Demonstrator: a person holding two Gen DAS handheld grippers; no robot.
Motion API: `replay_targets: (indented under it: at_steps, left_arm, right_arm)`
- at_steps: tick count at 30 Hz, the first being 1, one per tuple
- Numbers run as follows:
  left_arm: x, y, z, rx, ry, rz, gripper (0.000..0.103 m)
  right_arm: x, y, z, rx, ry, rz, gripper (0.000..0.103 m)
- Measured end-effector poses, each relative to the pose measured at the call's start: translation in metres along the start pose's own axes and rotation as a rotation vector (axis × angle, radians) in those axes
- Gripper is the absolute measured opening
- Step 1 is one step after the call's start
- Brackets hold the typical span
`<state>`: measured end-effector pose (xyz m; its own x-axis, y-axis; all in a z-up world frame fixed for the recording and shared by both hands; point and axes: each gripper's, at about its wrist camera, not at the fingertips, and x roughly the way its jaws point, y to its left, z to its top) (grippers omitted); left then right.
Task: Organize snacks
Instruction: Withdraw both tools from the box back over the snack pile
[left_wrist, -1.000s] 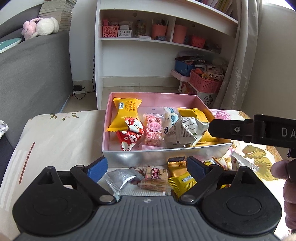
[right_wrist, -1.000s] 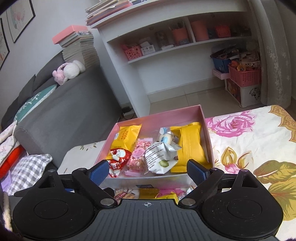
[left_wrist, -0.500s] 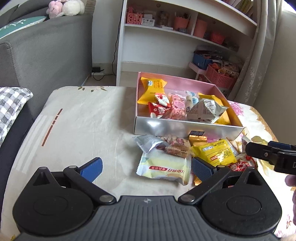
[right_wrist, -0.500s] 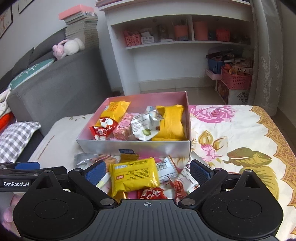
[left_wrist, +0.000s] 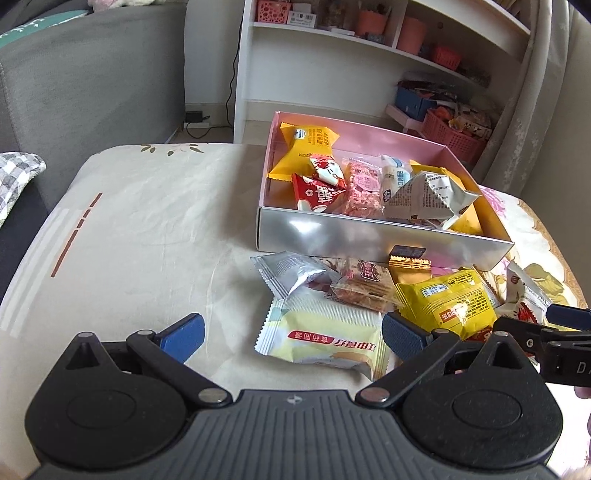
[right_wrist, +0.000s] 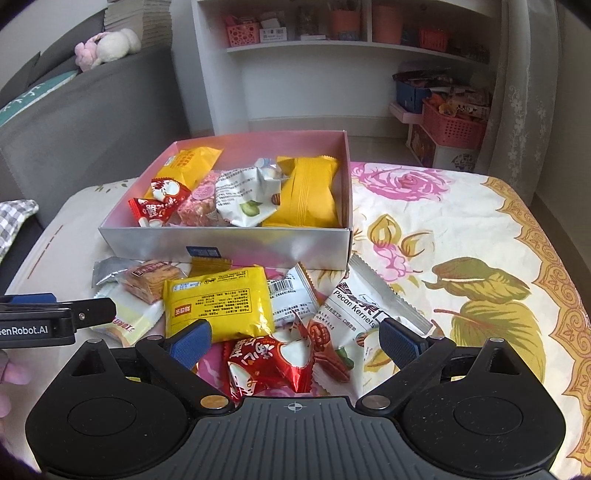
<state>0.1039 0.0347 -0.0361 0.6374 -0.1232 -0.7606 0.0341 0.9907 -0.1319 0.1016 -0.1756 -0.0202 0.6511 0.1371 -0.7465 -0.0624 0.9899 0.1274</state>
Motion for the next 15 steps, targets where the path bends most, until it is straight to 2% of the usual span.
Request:
replay_targets:
  at_steps: [6,10,15]
  left_arm:
    - [0.012,-0.009,0.002,-0.01,0.018,0.011,0.103]
    - [0.019,-0.013,-0.001,-0.001,0.042,0.018,0.102]
    - [0.019,-0.009,-0.006,0.045,0.056,0.023,0.101]
  right_arm:
    - [0.014,-0.017,0.003,0.099,0.052,-0.015,0.099]
    - [0.022,-0.027,0.003,0.164,0.084,0.011,0.099]
    - [0.023,-0.029,0.003,0.169,0.087,0.007,0.099]
